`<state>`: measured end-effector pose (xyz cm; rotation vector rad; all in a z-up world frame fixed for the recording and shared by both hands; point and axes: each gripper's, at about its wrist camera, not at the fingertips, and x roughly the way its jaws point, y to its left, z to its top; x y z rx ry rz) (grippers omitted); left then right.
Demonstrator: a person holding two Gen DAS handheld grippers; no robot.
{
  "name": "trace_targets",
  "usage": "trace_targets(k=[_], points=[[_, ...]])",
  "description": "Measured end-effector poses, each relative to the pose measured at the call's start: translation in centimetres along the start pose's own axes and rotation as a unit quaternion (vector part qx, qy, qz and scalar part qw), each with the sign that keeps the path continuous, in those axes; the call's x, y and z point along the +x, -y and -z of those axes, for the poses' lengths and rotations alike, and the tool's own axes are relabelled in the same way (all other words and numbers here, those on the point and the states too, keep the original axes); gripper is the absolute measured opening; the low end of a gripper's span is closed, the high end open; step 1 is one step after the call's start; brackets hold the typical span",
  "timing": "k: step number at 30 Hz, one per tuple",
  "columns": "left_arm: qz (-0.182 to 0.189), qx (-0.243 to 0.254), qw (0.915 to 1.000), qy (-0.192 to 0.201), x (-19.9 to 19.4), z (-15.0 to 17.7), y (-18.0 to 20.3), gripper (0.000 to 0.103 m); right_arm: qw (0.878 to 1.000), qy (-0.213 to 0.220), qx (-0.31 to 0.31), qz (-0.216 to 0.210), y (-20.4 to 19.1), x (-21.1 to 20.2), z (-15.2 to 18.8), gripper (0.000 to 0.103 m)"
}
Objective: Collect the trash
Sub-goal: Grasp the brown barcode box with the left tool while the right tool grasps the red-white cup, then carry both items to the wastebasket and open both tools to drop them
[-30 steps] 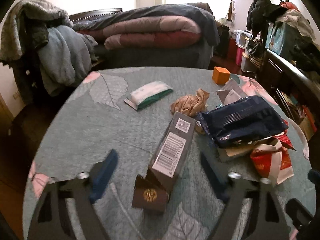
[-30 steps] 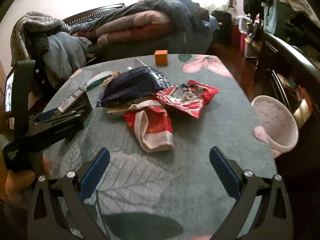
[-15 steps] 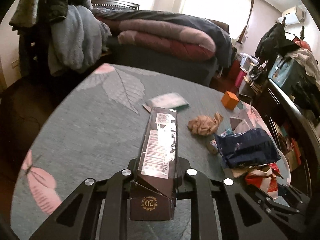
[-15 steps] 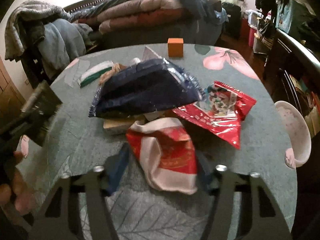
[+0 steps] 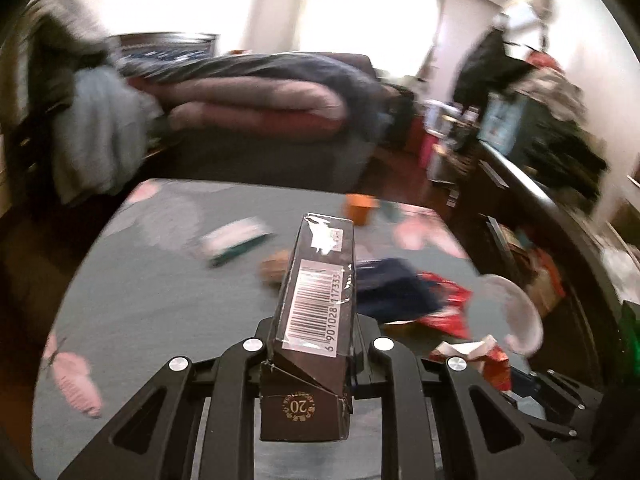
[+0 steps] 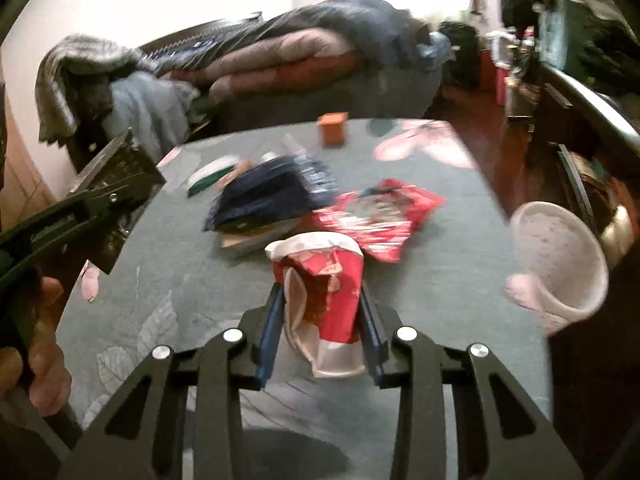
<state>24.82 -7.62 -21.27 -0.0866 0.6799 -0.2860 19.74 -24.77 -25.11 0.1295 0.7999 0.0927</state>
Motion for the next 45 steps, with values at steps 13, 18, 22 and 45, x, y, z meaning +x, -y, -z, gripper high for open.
trace_targets(k=[13,18,22,45], points=[[0.166,0.145,0.9738,-0.055,7.9,-2.1,21.6,0.020,0.974,0.046,0.153,0.162,19.6,-6.0,1.3,0.036],[0.196,0.172,0.9605,-0.096,13.2,-2.4,28.0,0.020,0.965,0.046,0.179,0.184,24.8,-4.4,1.0,0.036],[0.220,0.177,0.9483,-0.144,18.0,-2.2,32.0,0.021,0.962,0.033,0.199,0.185,29.2,-1.2,0.8,0.036],[0.175,0.121,0.9746,-0.068,14.6,-3.6,28.6,0.093,0.954,0.028,0.200,0.221,29.2,0.3,1.1,0.070]])
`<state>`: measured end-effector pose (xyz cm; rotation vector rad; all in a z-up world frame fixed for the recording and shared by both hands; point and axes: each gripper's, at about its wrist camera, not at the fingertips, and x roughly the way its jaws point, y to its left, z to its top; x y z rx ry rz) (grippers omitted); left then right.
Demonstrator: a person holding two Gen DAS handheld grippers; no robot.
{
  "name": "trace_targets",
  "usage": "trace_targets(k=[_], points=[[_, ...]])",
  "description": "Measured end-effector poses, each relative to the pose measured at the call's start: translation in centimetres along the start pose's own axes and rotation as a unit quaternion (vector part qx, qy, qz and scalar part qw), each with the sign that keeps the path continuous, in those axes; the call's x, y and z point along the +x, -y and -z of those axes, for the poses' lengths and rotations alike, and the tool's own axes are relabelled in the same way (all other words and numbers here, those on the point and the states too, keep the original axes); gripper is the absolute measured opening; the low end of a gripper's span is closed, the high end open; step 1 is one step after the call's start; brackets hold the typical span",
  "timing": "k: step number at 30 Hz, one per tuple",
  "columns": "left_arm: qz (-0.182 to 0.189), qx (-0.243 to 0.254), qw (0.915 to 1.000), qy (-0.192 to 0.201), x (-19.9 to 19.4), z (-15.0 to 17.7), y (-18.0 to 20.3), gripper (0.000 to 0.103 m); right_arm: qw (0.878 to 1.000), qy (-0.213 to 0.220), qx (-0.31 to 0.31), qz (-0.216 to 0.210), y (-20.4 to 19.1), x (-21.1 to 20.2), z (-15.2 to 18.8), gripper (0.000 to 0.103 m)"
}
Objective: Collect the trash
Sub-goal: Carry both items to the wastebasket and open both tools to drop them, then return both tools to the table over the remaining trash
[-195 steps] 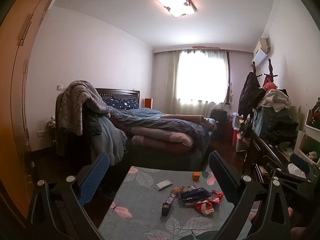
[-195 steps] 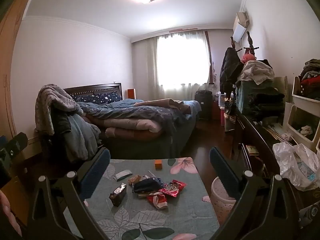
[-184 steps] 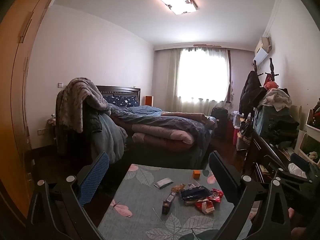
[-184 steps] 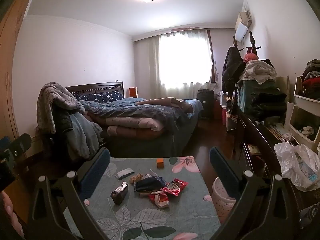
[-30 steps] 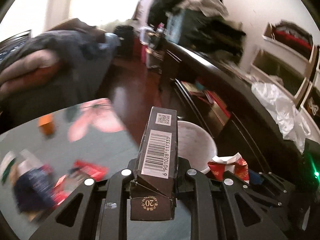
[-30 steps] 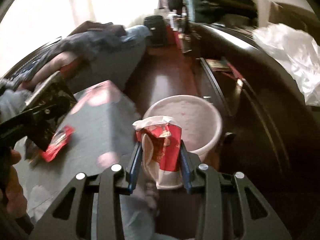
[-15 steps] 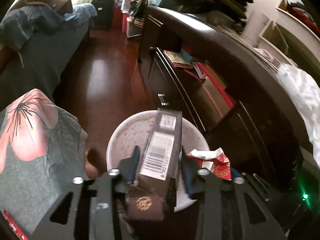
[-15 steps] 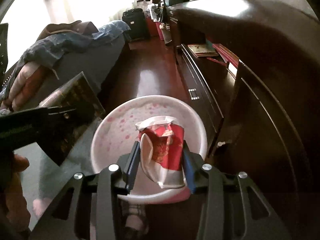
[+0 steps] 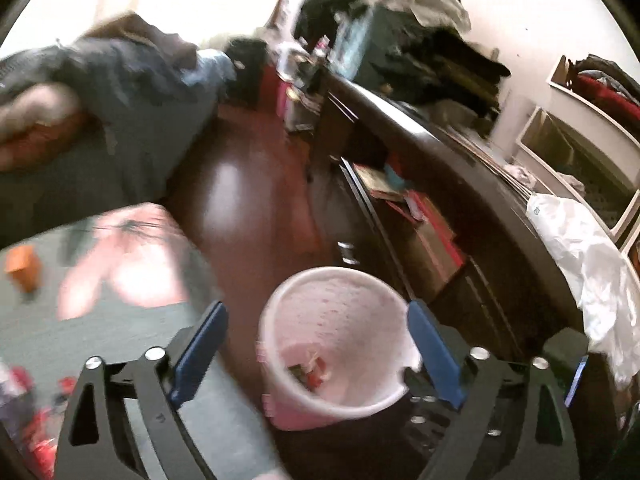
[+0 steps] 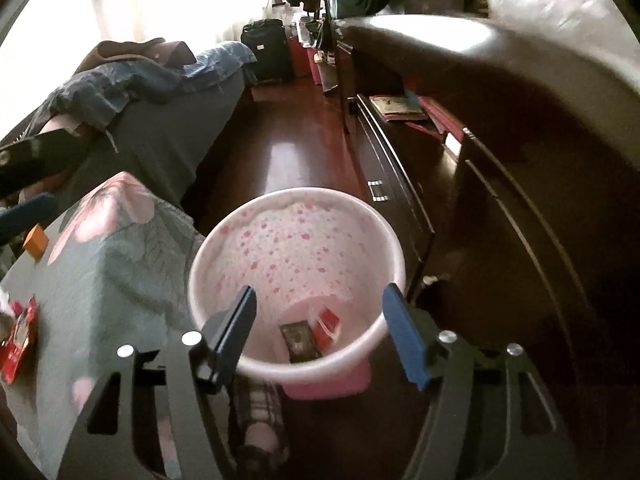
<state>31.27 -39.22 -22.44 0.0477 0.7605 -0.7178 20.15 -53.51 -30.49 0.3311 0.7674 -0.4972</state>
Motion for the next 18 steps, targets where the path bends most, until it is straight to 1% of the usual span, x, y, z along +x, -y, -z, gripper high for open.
trace_targets(k=[2,4,6,7,8,10,13,16,18], points=[[-0.047,0.009,0.9987,0.020,-3.0,1.0,-0.9,0.096,1.000,0.001,-0.003,-0.005,-0.7,-1.9,0.7,0.075],[-0.085,0.010,0.9958,0.031,-5.6,2.2,-2.1,0.098,1.000,0.002,-0.009,-0.019,-1.9,-4.1,1.4,0.082],[-0.109,0.007,0.9934,0.036,-7.6,3.0,-3.2,0.099,0.999,0.006,-0.019,-0.034,-3.2,-5.8,1.9,0.086],[-0.126,0.002,0.9913,0.039,-8.8,3.6,-4.1,0.099,0.999,0.008,-0.028,-0.043,-4.2,-7.1,2.4,0.090],[-0.142,-0.002,0.9890,0.041,-10.0,4.2,-4.9,0.099,0.998,0.010,-0.033,-0.049,-4.9,-7.9,2.6,0.091],[-0.166,-0.009,0.9852,0.043,-11.8,5.1,-6.6,0.099,0.997,0.014,-0.048,-0.067,-6.5,-9.6,3.2,0.094],[-0.202,-0.029,0.9781,0.042,-14.3,6.6,-9.5,0.099,0.993,0.016,-0.072,-0.094,-9.1,-11.6,4.1,0.097],[-0.225,-0.052,0.9721,0.039,-16.0,8.0,-12.4,0.099,0.988,0.019,-0.101,-0.113,-11.5,-12.8,4.7,0.098],[-0.239,-0.073,0.9678,0.028,-16.3,8.7,-14.4,0.099,0.986,0.017,-0.118,-0.120,-13.2,-13.2,5.2,0.098]])
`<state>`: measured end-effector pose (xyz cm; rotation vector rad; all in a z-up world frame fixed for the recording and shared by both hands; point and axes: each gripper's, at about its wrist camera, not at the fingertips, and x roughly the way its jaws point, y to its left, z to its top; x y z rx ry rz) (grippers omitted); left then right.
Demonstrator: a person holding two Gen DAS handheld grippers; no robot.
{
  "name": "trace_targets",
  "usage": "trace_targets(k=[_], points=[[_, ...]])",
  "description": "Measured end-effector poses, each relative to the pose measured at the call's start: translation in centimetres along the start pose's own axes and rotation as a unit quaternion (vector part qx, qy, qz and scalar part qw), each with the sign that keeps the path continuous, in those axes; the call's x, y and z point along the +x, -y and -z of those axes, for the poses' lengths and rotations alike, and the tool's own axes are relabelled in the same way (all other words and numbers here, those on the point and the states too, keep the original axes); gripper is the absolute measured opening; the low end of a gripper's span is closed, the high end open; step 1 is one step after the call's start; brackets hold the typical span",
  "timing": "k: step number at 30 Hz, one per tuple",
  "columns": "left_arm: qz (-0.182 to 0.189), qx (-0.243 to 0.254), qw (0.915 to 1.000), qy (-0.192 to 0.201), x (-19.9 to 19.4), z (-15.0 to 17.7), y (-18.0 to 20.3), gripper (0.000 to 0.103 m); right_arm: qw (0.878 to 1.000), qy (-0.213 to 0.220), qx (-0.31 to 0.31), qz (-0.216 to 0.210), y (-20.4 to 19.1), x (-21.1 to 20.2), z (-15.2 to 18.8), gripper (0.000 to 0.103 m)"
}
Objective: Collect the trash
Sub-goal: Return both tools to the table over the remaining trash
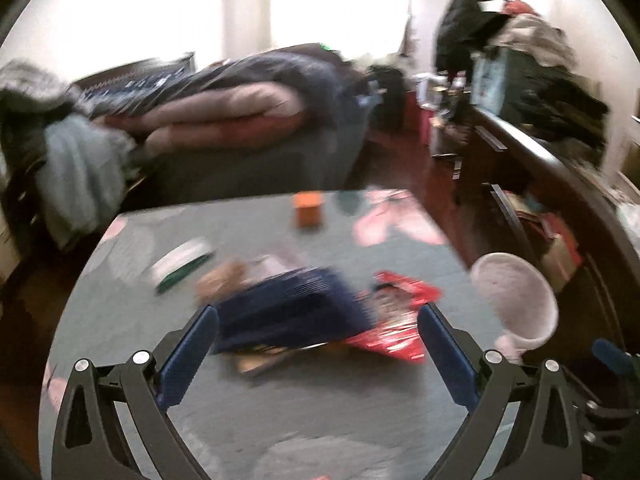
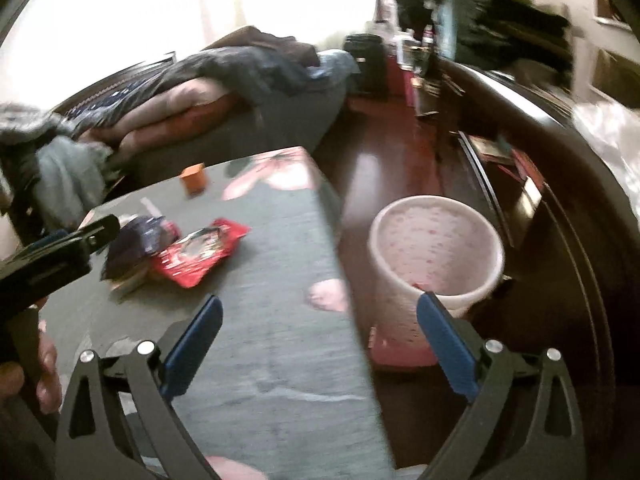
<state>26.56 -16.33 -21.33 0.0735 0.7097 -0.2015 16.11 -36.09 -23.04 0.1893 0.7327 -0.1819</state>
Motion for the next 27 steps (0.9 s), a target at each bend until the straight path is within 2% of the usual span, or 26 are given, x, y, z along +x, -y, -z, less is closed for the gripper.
trace_targets(k=[3,6,8,11,15,19,22,23,26,27], points=[[-0.001,-0.016,0.9998,-0.011,0.9,0.6,-2.1,0.099,1.000,-0.006,-0.012,-0.008,-1.8,0.6,0.0,0.098],[-0.002,0.029,0.9994,-0.017,1.8,1.1,-1.5,0.099,1.000,-0.019,-0.014,-0.010,-2.8,1.5,0.3,0.098],[-0.024,0.079,0.9965,-0.012,2.5,1.5,-0.1,0.099,0.999,-0.028,-0.011,-0.011,-3.0,2.2,0.6,0.098],[-0.037,0.123,0.9917,-0.001,3.5,1.6,2.2,0.099,0.999,-0.035,-0.009,-0.007,-3.0,2.9,0.9,0.098],[-0.053,0.117,0.9917,-0.002,5.5,1.0,3.4,0.099,0.999,-0.040,-0.005,-0.003,-2.4,3.5,1.1,0.098],[-0.106,0.115,0.9877,-0.005,7.4,0.9,3.0,0.099,0.999,-0.040,0.001,-0.002,-1.8,3.6,1.0,0.098],[-0.112,0.105,0.9881,0.001,7.6,0.9,1.9,0.099,0.999,-0.036,0.004,-0.007,-1.6,3.5,0.8,0.098],[-0.103,0.096,0.9900,0.005,7.6,0.9,1.4,0.095,0.999,-0.035,0.005,-0.009,-1.6,3.6,0.8,0.098],[-0.057,0.059,0.9966,0.011,7.2,0.5,-0.3,0.052,0.999,-0.032,0.004,-0.024,-1.9,3.7,0.6,0.098],[-0.042,0.047,0.9980,0.008,7.2,0.3,-0.8,0.043,0.999,-0.032,0.003,-0.026,-2.1,3.8,0.5,0.098]])
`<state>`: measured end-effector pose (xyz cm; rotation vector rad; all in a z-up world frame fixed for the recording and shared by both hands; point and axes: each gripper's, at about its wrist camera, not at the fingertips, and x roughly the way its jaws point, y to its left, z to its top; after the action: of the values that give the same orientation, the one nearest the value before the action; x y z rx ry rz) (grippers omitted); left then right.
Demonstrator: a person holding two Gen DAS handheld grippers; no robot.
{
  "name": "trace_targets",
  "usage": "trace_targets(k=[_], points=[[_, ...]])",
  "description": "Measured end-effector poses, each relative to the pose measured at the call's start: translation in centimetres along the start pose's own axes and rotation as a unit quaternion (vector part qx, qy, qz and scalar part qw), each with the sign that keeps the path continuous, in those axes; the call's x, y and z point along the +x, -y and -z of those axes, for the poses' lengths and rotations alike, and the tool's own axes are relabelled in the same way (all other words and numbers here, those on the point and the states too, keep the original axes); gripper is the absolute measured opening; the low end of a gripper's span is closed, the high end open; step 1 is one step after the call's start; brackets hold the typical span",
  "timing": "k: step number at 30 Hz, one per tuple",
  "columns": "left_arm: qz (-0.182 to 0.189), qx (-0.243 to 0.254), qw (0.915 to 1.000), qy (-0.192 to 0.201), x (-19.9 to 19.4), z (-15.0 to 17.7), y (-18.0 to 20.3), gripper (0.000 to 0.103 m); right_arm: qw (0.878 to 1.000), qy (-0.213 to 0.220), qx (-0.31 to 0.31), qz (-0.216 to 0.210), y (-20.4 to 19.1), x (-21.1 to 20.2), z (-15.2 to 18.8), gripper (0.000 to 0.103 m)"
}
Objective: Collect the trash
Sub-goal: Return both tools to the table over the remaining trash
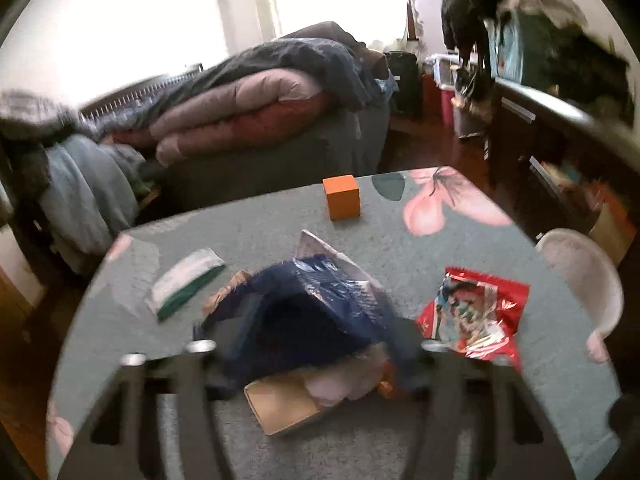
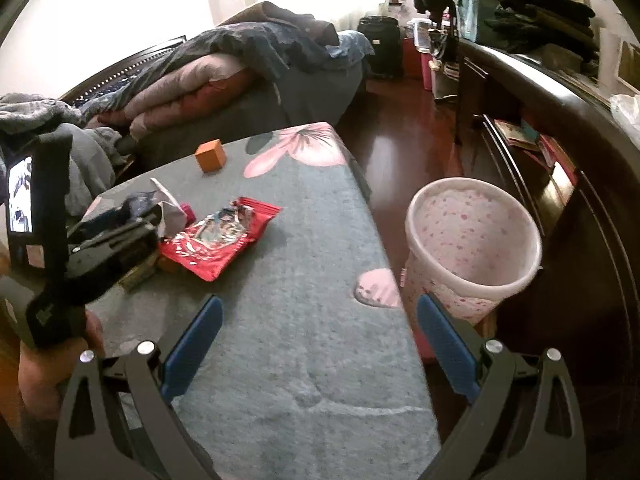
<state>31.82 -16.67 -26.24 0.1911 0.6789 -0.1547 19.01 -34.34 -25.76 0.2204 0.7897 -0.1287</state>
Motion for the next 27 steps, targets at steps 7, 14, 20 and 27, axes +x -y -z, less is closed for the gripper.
trace_targets(k=[7,14,20,27], points=[[0.084,-0.082,0.9930,0.011,-1.6,0.0,-4.0,0.001,1.000,0.000,-0.018,-0.014,-2.2,0.7,-0.5,0.097],[0.131,-0.125,0.9819,0.055,-5.5,0.4,-7.8,0.000,0.999,-0.009,-0.038,-0.031,-4.8,2.2,-1.0,0.097],[0.139,-0.135,0.9781,0.076,-7.7,0.8,-9.9,0.000,0.998,-0.034,-0.048,-0.038,-6.6,4.7,-1.1,0.097],[0.090,-0.110,0.9889,0.044,-6.1,1.2,-10.6,0.057,0.997,-0.049,-0.043,-0.045,-7.5,6.0,-1.3,0.097]])
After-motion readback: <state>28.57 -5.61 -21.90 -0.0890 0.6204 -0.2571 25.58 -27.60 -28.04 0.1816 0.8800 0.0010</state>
